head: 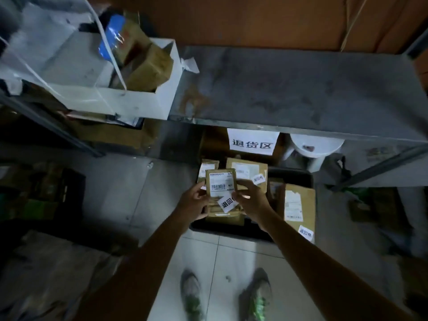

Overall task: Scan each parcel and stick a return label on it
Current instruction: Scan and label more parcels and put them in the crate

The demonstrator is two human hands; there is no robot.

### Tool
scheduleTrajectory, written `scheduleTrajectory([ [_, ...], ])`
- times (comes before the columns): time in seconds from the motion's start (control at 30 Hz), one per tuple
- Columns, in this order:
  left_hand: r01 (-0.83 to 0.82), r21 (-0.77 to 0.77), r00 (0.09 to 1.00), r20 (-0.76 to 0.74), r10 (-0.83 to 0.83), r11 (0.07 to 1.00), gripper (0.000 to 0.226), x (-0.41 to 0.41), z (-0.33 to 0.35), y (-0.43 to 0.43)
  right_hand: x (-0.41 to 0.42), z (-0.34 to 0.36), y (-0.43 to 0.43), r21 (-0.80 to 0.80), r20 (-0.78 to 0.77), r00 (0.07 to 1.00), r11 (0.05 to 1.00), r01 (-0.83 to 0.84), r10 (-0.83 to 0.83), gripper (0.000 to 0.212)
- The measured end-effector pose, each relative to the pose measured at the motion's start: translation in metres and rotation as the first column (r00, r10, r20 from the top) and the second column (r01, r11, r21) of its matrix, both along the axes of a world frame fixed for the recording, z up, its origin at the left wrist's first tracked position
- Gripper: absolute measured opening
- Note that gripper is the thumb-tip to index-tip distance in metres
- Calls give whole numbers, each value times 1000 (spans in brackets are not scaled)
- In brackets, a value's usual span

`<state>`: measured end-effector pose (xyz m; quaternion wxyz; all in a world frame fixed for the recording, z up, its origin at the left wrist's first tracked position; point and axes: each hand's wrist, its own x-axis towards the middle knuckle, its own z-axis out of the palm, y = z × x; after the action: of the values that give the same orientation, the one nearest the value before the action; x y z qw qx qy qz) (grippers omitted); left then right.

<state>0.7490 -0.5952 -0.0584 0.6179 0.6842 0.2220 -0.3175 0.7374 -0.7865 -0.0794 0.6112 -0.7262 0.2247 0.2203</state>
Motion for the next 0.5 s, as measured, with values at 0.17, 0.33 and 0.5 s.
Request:
scheduleTrajectory([
  [0.17,24,-95,992,-117,-35,995,46,-1,-104,-5,-12,-101,-3,-54,-106,993,997,51,-56,39],
  [0.33,57,-125,987,-142,-75,991,54,-9,-194,-22,-33,-183,-15,-121,-116,987,988,96,-110,27],
  [0.5,86,-116,983,-153,-103,990,52,-14,-265,-30,-42,-241,-22,-144,-122,986,985,94,-112,39],
])
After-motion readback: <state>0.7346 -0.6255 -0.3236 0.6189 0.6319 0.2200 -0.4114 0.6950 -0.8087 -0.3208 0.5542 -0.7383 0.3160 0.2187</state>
